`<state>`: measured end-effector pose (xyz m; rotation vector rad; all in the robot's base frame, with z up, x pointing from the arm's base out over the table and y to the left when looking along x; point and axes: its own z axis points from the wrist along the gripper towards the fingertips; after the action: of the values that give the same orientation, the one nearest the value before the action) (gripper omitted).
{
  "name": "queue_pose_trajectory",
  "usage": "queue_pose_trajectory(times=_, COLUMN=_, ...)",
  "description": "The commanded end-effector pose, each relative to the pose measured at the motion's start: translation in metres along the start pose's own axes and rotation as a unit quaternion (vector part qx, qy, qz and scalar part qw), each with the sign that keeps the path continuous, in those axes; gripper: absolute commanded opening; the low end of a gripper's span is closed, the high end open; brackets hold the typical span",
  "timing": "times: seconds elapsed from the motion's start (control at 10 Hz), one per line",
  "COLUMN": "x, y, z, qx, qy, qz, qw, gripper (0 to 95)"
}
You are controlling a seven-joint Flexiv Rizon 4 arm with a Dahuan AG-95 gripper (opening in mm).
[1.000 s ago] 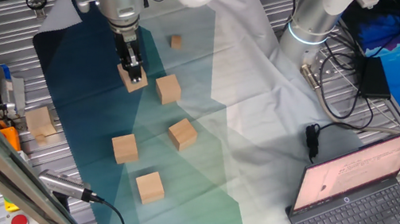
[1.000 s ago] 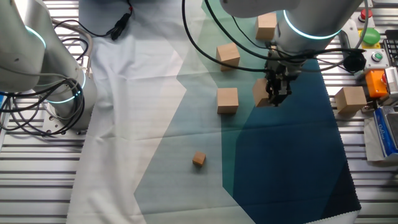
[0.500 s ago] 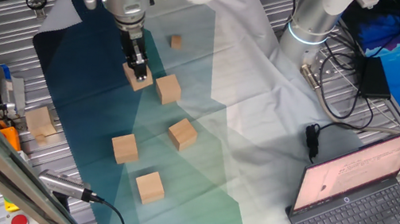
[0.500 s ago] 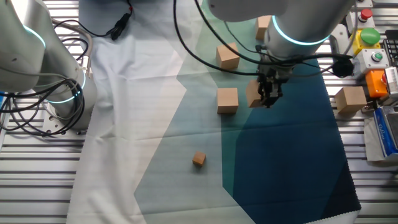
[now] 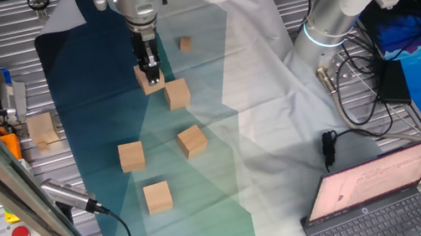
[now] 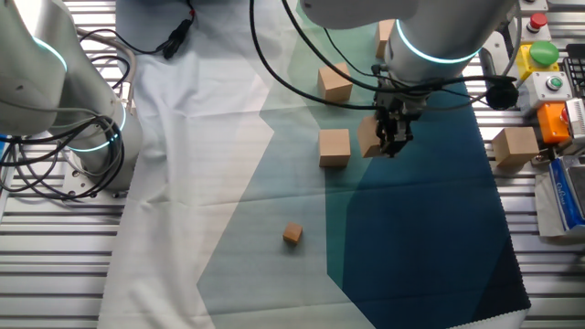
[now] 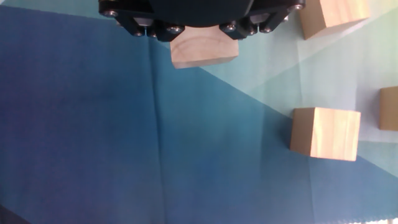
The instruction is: Stack the blocks in a vertical line of five
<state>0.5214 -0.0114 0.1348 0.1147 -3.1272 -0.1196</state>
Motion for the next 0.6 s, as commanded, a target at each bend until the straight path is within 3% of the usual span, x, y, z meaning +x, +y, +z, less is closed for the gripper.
queue_pose_trajectory(times=0.1, x=0.0007, y=0.0004, z=-0.0008, qx=-0.001, qy=0.005, qz=0.000, qw=1.0000, gripper=0.0)
queue_pose_trajectory(times=0.6, x=0.0007, y=0.0004, z=-0.0008, qx=0.007, qy=0.010, qz=-0.004, qw=0.9999, gripper=0.0)
